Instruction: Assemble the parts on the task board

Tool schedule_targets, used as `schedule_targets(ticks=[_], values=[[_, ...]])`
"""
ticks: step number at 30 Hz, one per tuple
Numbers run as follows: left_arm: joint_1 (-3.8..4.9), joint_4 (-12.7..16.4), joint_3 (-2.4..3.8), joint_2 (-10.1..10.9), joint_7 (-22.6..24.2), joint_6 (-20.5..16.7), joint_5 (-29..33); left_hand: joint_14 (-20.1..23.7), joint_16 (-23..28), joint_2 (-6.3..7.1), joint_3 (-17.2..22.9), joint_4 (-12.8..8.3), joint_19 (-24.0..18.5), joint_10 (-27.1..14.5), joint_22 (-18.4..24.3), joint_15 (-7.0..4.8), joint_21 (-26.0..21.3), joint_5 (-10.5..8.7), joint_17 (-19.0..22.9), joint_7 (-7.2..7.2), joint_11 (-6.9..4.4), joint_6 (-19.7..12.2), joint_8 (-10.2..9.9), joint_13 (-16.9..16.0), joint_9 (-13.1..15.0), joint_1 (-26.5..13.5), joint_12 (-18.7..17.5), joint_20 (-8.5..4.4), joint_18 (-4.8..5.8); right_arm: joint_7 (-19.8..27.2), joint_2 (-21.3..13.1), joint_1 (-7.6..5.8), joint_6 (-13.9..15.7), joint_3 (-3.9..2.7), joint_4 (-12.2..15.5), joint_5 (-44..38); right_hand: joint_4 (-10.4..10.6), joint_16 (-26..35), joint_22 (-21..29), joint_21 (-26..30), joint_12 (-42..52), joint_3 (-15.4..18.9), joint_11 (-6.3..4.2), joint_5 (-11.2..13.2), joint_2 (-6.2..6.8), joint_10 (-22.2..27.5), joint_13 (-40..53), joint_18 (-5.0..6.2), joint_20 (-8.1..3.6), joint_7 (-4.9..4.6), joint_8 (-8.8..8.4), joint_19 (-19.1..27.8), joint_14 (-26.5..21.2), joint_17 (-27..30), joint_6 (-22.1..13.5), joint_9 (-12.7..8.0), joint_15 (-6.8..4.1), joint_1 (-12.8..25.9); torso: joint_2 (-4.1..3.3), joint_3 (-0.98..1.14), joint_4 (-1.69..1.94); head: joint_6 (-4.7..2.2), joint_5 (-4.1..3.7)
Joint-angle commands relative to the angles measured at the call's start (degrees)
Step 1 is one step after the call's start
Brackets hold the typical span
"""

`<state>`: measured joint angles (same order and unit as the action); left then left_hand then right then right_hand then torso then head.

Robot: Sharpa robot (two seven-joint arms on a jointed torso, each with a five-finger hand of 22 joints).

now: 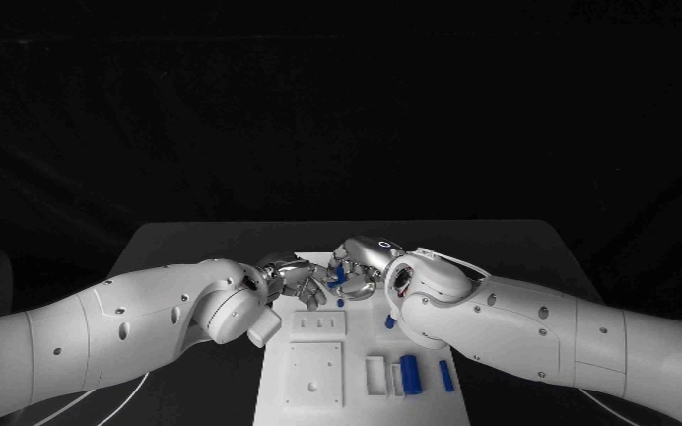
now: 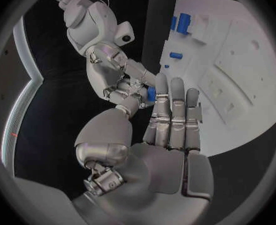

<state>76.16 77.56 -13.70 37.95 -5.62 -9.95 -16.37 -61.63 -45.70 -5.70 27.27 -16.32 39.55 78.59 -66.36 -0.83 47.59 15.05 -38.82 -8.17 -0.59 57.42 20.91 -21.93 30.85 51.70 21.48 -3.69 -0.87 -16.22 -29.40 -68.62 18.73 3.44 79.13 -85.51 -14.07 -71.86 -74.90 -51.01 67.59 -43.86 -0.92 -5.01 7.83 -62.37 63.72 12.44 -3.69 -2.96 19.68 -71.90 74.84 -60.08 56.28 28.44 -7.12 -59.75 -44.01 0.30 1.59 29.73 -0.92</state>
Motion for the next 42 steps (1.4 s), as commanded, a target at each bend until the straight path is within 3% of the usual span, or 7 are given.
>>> schedule_targets(ticks=[1,11,14,15,20,35,42], values=[[-0.02,0.36,0.10,-0.14,0.34,1.43,-1.71,-0.01,-0.47,0.63,0.46,0.04,0.40,-0.01,0.13,-0.48,0.37,0.99,0.15,4.78,-0.40,5.41,0.12,-0.21,7.66,0.05,0.29,-3.16,0.22,-0.17,-0.08,0.17,-0.95,0.05,-0.41,-0.10,-0.13,0.34,-0.87,-0.14,-0.06,-0.14,-0.30,-0.18,-0.20,-0.04,0.01,2.56,-0.34,-2.20,0.00,-0.05,-0.03,-0.05,2.41,0.08,-0.29,0.17,0.00,0.00,0.01,0.04,0.02],[-0.05,0.03,0.10,0.00,0.46,-0.45,-1.94,-0.09,-0.67,0.54,0.46,0.12,0.45,0.07,0.18,-0.53,0.49,1.35,0.25,4.83,-0.46,5.56,0.14,-0.39,7.91,-0.10,0.47,-3.21,0.24,1.03,-0.05,0.67,0.27,0.06,-1.91,3.01,0.68,0.65,-0.77,0.09,-0.46,0.34,-0.07,-2.16,1.00,0.39,-0.06,2.56,-0.23,-2.42,-0.55,-0.02,-0.08,-0.01,1.67,-0.02,-0.09,1.28,0.03,0.03,0.05,0.24,0.26],[-0.05,-0.13,0.10,-0.02,0.08,-0.84,-2.76,-0.11,-0.71,0.52,0.47,0.13,0.46,0.09,0.19,-0.54,0.52,1.37,0.26,4.84,-0.48,5.58,0.14,-0.42,7.95,-0.11,0.50,-3.22,0.24,2.23,-0.32,0.66,2.07,0.06,-2.20,5.82,1.69,1.08,-0.63,0.46,-1.04,2.19,0.58,-2.90,3.56,1.18,-0.25,2.56,0.00,-3.09,-1.91,0.24,-0.22,0.13,-0.72,-0.45,0.44,3.27,0.07,0.03,-0.01,0.27,0.36],[-0.05,-0.18,0.10,-0.02,-0.26,-0.80,-3.30,-0.13,-0.73,0.52,0.47,0.13,0.47,0.10,0.19,-0.55,0.53,1.39,0.27,4.85,-0.49,5.60,0.14,-0.44,7.97,-0.11,0.51,-3.23,0.24,2.54,-0.48,0.66,3.03,0.06,-2.23,6.66,2.76,1.68,-0.43,1.01,-1.60,3.37,1.40,-1.82,5.68,2.05,-0.46,2.52,0.30,-4.04,-3.74,0.86,-0.76,0.33,-4.08,-1.13,1.22,4.86,0.08,0.01,-0.02,0.28,0.37],[-0.05,-0.22,0.10,-0.10,-3.53,-1.53,-6.64,-0.19,-0.82,0.46,0.52,0.10,0.51,0.15,0.20,-0.59,0.61,1.60,0.32,4.89,-0.53,5.67,0.14,-0.51,8.08,-0.10,0.58,-3.27,0.22,4.56,-1.89,0.67,5.75,0.04,-2.39,10.35,4.59,2.81,-0.21,2.49,-2.16,6.80,3.86,-3.89,8.13,4.80,-0.62,2.42,1.21,-6.59,-6.96,3.07,-2.68,0.48,-10.32,-2.35,3.61,7.15,0.01,0.08,0.06,0.32,0.46],[0.01,-2.04,0.04,-0.82,-10.55,-2.58,-17.39,-0.55,-1.14,0.73,0.66,-0.02,0.45,0.55,0.22,-0.73,0.88,2.29,0.55,5.10,-0.74,6.19,0.16,-0.71,8.43,-0.09,0.75,-3.38,0.24,11.75,-7.96,-0.36,8.33,-0.27,-2.89,19.90,5.58,3.23,-0.88,3.36,-1.03,12.41,4.41,-9.29,7.00,7.23,-1.48,2.56,2.17,-7.06,-6.53,5.00,-4.39,0.39,-11.34,-1.87,4.26,6.66,0.05,0.30,-0.17,0.87,1.40],[0.03,-4.34,-0.06,-3.21,-13.64,-1.52,-29.62,-1.16,-1.62,1.14,0.80,-0.04,0.81,1.20,0.20,-1.03,1.44,3.66,0.79,5.34,-1.03,6.84,0.15,-0.99,8.86,-0.01,0.99,-3.66,0.16,13.86,-10.62,-3.51,9.91,-0.65,-3.85,24.11,5.44,3.28,-0.95,3.37,-0.82,12.79,4.24,-9.53,6.38,7.15,-1.86,2.56,2.19,-6.88,-6.05,5.04,-4.34,0.49,-10.74,-1.64,4.10,5.90,0.06,0.13,-0.08,1.55,1.49]])
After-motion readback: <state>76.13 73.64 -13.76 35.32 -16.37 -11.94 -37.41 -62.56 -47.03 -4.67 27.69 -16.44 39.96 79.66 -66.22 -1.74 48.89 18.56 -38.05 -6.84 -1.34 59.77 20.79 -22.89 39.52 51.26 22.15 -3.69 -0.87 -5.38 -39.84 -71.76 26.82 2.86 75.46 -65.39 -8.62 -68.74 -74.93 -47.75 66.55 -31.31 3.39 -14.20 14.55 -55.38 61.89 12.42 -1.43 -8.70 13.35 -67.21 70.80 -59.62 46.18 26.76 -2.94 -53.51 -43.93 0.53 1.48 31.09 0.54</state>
